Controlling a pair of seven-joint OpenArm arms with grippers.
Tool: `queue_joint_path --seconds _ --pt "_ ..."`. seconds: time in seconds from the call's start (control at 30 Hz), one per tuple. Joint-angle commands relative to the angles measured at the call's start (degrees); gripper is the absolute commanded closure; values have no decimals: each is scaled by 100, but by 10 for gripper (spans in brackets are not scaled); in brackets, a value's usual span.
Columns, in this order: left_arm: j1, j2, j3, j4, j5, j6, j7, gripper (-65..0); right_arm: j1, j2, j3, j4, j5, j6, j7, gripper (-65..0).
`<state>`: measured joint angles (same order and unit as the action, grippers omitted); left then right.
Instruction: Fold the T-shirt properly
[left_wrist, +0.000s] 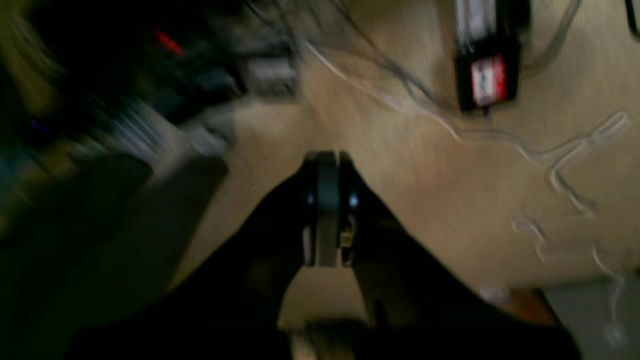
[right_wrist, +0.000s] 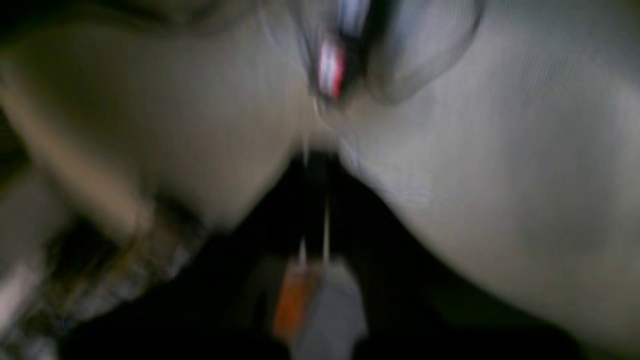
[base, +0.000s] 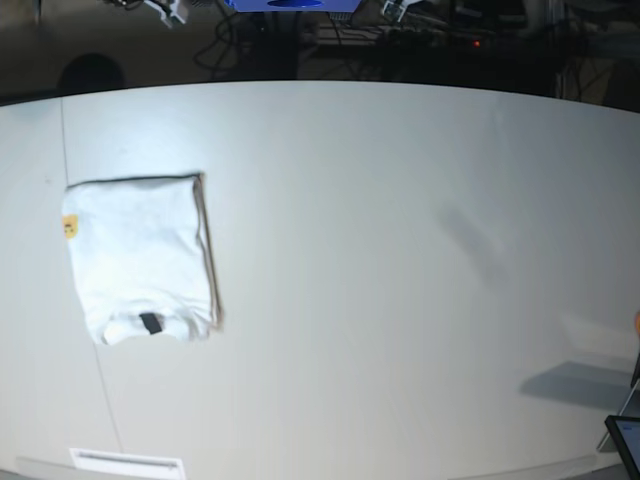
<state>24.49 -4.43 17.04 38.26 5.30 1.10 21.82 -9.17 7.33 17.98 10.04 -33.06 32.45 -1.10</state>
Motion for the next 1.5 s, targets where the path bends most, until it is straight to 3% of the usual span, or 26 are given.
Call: queue_joint_path --seconds 0.0,0.07,0.1,0.13,0.2,0.6,1.47 --pt "-352 113 -29 -595 2 -9 -165 0 183 89 -281 -235 -162 -489 80 -7" --pt "-1064 262 -29 -1949 2 -18 -719 0 534 89 -835 -631 -435 -1473 194 -9" --pt "-1311 315 -29 -2415 2 -18 -1000 0 658 97 -1011 -727 -496 -1781 194 -9" --pt "-1574 368 -29 -2863 2 -18 -1299 0 807 150 -1116 -807 -532 -2080 194 -9" --pt "-1838 438 -38 -3224 2 -18 -1563 0 930 282 -1108 -868 -514 -2326 229 -9" --pt "-1970 421 -47 -2846 2 -18 -2169 -2 948 467 -1108 -859 -514 -2317 633 -9" --pt "-2084 421 -47 -2881 -33 -18 -2090 -2 1097 458 -1108 -842 -514 -2335 625 -9"
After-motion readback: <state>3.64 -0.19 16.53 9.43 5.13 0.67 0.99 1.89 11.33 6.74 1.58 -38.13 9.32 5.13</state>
